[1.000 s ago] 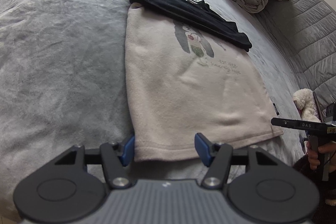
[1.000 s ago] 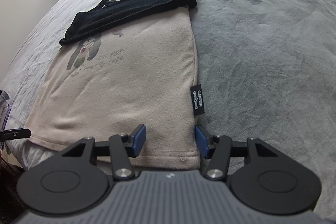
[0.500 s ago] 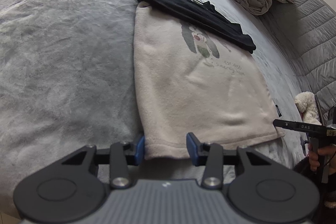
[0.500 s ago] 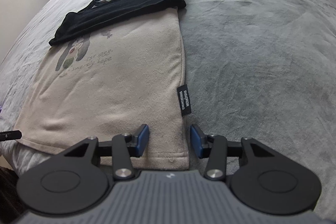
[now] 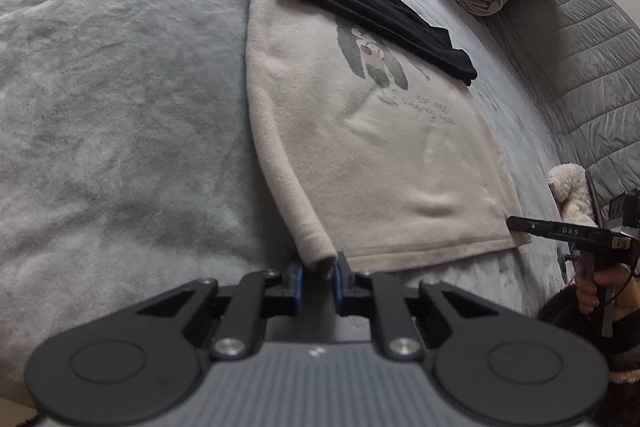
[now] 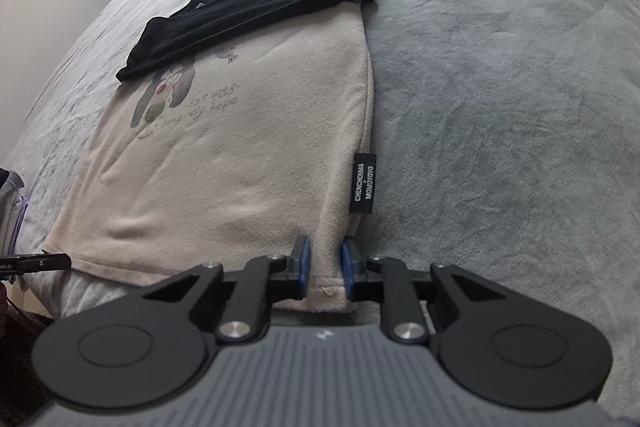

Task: Fold clothes
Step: 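Lift the cream hem with both grippers and fold it toward the black folded part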

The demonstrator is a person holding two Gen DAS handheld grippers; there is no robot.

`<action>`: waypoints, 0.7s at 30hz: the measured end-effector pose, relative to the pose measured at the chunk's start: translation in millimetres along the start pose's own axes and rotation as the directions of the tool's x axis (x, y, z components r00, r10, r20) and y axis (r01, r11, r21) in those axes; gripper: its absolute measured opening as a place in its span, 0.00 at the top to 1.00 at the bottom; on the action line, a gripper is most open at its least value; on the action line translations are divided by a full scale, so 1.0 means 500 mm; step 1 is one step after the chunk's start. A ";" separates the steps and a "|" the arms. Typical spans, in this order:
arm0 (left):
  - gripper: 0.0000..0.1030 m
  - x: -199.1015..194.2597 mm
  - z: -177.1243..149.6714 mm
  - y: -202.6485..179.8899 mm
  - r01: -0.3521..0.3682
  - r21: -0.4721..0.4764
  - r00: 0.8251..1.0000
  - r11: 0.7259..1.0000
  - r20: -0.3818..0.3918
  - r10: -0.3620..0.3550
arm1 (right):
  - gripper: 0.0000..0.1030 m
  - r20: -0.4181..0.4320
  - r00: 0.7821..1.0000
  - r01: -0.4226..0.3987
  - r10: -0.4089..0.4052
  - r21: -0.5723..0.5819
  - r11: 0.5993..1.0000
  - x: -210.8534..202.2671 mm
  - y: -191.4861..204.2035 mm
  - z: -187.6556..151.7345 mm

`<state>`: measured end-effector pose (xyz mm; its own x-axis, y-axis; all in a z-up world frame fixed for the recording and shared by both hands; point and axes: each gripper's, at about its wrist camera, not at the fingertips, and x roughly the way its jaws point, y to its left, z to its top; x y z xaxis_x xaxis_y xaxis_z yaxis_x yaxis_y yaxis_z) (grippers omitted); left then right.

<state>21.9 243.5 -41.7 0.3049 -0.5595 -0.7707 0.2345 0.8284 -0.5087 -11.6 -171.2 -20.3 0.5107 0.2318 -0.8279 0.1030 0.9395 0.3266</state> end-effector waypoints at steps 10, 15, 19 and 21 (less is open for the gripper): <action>0.95 -0.015 0.003 0.003 0.058 -0.039 0.998 0.998 0.043 -0.056 | 0.89 0.056 0.991 -0.123 0.117 0.101 0.987 -0.018 -0.019 0.002; 0.95 -0.029 0.012 -0.002 0.099 -0.058 0.990 0.993 0.102 -0.093 | 0.89 0.103 0.982 -0.176 0.161 0.161 0.971 -0.031 -0.033 0.009; 0.95 -0.040 0.025 -0.013 0.108 -0.060 0.982 0.992 0.162 -0.098 | 0.89 0.139 0.977 -0.187 0.163 0.180 0.966 -0.042 -0.036 0.021; 0.95 -0.045 0.035 -0.018 0.111 -0.064 0.977 0.992 0.191 -0.097 | 0.89 0.151 0.974 -0.194 0.167 0.186 0.963 -0.046 -0.034 0.030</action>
<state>28.9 248.0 -13.1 0.4513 -0.6317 -0.6303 0.2076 0.7613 -0.6143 -12.4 -196.4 -0.1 0.6440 0.3447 -0.6830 0.1586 0.8132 0.5599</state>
